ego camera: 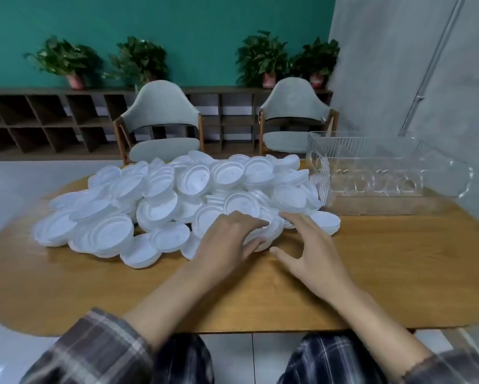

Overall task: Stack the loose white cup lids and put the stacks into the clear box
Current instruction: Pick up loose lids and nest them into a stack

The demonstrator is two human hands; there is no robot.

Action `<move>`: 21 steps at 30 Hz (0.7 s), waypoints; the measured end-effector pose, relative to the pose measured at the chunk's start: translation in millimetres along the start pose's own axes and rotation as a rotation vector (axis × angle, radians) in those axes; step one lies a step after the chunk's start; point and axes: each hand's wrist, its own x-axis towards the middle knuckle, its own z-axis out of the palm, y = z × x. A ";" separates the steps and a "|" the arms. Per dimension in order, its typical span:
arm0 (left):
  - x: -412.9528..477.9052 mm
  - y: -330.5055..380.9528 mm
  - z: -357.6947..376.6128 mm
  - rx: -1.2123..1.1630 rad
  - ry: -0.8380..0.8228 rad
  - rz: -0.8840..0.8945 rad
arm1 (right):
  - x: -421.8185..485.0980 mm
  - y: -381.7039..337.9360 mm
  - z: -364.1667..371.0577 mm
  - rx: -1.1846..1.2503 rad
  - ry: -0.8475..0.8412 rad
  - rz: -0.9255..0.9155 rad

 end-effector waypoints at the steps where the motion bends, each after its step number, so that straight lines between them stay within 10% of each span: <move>1: 0.2 -2.5 3.2 -0.031 0.008 -0.003 | 0.6 3.3 2.5 0.010 0.009 0.001; 21: -9.8 39.4 -26.2 -1.109 0.148 -0.669 | 3.8 -20.1 4.3 0.212 0.123 -0.006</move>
